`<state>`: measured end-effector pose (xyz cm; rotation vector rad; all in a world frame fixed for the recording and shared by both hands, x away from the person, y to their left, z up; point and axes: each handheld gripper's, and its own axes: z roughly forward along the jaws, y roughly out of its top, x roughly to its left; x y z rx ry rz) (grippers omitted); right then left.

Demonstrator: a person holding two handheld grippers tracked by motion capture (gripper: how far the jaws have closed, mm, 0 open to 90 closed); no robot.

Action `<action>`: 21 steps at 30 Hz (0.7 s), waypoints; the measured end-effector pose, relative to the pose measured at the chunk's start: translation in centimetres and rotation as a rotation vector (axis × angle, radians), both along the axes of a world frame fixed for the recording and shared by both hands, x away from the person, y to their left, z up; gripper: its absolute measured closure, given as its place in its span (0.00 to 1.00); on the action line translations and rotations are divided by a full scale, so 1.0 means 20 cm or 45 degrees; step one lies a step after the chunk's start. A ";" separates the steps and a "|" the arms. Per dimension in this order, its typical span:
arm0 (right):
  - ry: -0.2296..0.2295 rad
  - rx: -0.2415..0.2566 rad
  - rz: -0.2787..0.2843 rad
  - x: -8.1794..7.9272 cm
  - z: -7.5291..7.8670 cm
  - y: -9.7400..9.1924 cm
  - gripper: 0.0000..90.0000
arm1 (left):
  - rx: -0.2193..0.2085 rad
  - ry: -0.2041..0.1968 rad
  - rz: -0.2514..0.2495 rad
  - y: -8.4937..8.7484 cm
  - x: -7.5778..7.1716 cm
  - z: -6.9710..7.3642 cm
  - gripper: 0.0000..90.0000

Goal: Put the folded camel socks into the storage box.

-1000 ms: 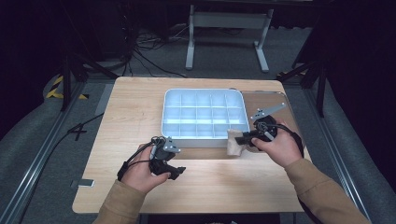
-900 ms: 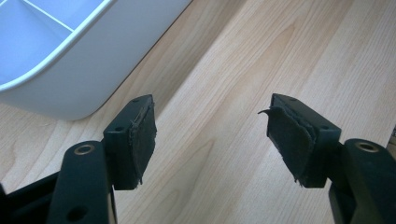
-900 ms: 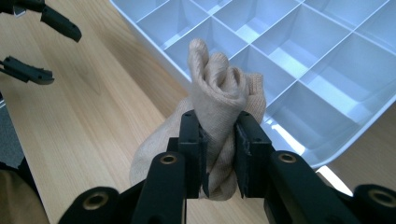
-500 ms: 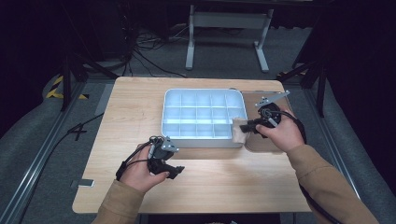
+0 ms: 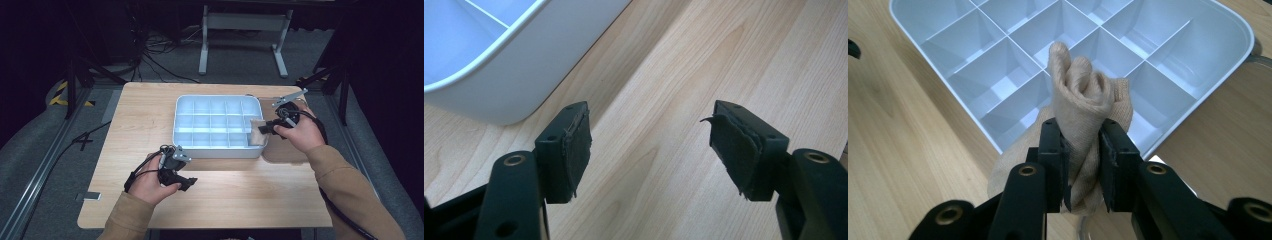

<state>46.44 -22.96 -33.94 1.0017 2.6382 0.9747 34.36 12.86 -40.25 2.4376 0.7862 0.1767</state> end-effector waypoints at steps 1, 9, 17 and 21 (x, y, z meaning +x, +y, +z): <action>0.000 -0.011 -0.003 0.01 0.00 0.00 0.83 | -0.002 0.007 0.002 0.00 0.00 0.00 0.37; -0.004 -0.078 -0.019 0.05 -0.05 0.04 0.83 | 0.000 0.001 -0.006 0.00 0.01 0.00 0.37; 0.005 -0.176 -0.003 0.07 -0.12 0.10 0.83 | 0.001 0.004 0.000 0.00 0.01 -0.01 0.37; 0.014 -0.250 0.005 0.07 -0.15 0.13 0.83 | 0.007 0.003 -0.005 0.00 0.01 -0.01 0.37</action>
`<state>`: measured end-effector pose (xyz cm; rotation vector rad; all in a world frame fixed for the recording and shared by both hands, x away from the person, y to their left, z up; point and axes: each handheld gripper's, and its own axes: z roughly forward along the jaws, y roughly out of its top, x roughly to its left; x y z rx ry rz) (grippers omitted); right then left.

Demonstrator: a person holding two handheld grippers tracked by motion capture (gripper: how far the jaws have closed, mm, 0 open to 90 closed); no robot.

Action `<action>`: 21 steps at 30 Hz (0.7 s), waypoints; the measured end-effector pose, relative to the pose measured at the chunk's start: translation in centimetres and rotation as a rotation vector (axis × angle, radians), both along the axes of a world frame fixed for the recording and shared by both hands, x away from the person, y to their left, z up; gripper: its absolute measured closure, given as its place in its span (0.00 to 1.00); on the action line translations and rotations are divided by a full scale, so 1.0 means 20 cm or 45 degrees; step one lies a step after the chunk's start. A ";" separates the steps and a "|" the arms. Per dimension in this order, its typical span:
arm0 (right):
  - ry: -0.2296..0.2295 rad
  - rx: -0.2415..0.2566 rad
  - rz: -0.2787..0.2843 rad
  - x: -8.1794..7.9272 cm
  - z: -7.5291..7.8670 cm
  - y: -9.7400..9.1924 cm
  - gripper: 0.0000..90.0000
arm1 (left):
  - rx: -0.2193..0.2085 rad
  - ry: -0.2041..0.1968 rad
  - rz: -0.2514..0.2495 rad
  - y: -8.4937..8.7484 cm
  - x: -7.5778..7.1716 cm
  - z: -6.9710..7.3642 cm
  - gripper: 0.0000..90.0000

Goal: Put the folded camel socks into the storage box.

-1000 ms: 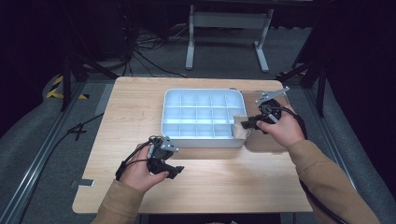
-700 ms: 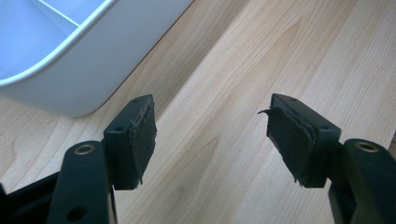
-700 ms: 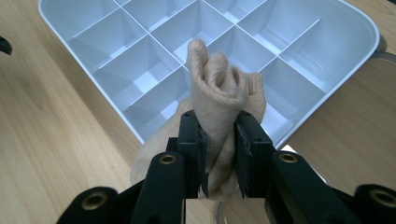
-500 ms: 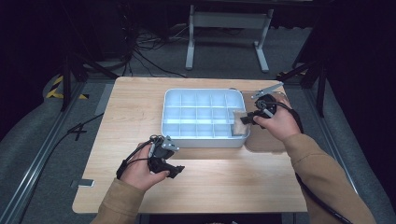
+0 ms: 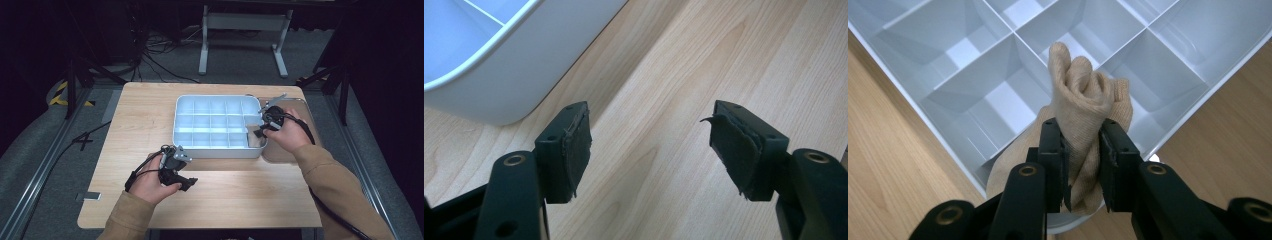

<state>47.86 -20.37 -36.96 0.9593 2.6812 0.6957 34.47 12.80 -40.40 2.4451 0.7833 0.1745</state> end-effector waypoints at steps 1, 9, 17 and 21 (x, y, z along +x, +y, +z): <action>0.003 -0.018 -0.001 0.00 -0.01 0.01 0.83 | 0.001 0.000 -0.001 0.00 0.00 0.00 0.37; 0.033 -0.125 0.015 0.01 -0.05 0.06 0.83 | 0.005 0.003 0.001 0.01 0.00 0.00 0.37; 0.113 -0.215 0.017 0.02 -0.12 0.11 0.82 | 0.002 0.001 0.010 0.01 -0.01 -0.01 0.37; 0.152 -0.255 0.013 0.04 -0.16 0.12 0.82 | 0.008 0.006 0.003 0.01 -0.01 -0.01 0.37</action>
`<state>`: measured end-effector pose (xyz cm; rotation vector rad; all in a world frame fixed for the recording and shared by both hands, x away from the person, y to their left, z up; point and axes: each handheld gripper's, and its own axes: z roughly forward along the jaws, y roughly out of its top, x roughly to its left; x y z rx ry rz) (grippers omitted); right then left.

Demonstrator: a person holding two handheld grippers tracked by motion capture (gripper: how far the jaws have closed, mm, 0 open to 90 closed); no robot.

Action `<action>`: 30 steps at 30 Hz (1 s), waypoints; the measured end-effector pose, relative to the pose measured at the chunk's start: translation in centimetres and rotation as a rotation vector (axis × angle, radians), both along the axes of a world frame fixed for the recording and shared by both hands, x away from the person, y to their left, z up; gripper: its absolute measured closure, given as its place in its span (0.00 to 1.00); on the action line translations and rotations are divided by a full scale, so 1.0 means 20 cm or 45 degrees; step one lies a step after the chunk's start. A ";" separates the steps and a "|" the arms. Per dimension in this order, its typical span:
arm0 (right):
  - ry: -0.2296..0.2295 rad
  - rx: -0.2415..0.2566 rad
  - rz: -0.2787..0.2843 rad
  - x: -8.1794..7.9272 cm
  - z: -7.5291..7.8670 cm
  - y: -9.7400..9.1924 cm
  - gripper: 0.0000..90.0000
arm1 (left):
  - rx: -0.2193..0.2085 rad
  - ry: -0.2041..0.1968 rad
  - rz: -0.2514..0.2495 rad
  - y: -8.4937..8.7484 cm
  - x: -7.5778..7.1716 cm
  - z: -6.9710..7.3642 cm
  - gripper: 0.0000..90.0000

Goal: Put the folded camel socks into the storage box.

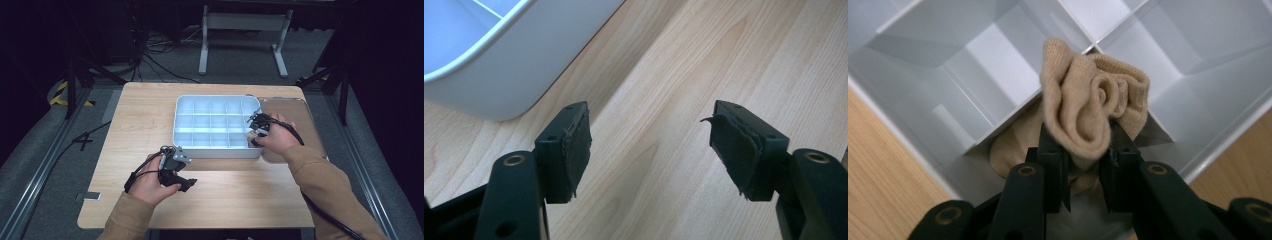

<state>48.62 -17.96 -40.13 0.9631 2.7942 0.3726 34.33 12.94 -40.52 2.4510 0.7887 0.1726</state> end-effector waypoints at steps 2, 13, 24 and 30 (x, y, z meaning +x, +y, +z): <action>0.017 -0.017 -0.013 0.01 -0.02 0.01 0.82 | 0.000 0.001 0.000 0.00 0.00 0.00 0.37; 0.089 -0.082 -0.039 0.06 -0.09 0.04 0.81 | 0.000 0.000 -0.004 0.00 0.00 -0.01 0.37; 0.043 -0.029 0.008 0.03 -0.07 0.02 0.73 | -0.005 0.016 -0.007 -0.01 0.01 0.00 0.37; -0.010 0.061 -0.019 -0.01 -0.01 -0.02 0.64 | -0.007 0.010 0.001 -0.01 0.01 -0.01 0.37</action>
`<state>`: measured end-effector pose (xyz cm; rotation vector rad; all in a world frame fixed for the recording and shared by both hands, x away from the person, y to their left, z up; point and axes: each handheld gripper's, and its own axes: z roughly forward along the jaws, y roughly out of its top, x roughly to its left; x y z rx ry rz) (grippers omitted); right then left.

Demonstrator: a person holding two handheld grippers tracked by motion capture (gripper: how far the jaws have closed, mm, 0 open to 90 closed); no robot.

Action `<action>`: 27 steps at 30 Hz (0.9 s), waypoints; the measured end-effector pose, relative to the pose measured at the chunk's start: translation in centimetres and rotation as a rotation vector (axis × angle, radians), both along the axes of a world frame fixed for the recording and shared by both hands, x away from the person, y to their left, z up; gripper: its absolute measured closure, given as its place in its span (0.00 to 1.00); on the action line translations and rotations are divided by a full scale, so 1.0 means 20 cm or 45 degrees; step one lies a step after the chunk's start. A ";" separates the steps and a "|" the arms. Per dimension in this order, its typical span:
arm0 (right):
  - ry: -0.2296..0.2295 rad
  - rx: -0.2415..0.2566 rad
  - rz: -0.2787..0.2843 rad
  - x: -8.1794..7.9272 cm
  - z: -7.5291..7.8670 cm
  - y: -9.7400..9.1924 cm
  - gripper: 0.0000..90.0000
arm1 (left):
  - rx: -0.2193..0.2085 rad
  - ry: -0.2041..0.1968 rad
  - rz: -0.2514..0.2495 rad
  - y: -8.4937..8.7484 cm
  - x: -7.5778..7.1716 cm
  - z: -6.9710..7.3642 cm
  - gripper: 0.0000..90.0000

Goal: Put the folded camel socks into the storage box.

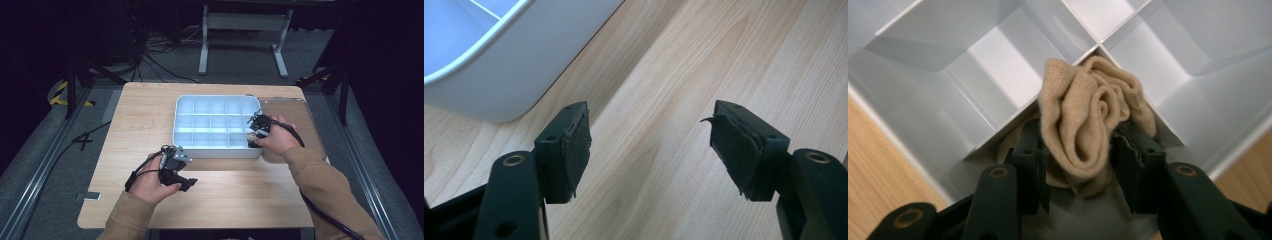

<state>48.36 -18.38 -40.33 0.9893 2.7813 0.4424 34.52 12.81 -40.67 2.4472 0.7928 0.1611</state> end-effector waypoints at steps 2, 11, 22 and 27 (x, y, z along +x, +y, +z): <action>-0.006 0.027 0.005 -0.01 0.02 -0.02 0.63 | 0.008 0.001 -0.003 0.00 0.00 0.00 0.37; -0.087 0.146 0.030 -0.09 0.14 -0.05 0.61 | -0.005 -0.010 0.024 0.03 -0.03 0.00 0.37; -0.168 0.313 0.095 -0.23 0.25 -0.12 0.58 | -0.008 -0.006 0.063 0.09 -0.09 0.02 0.37; -0.188 0.387 0.123 -0.31 0.27 -0.14 0.57 | -0.017 -0.015 0.070 0.10 -0.09 0.01 0.37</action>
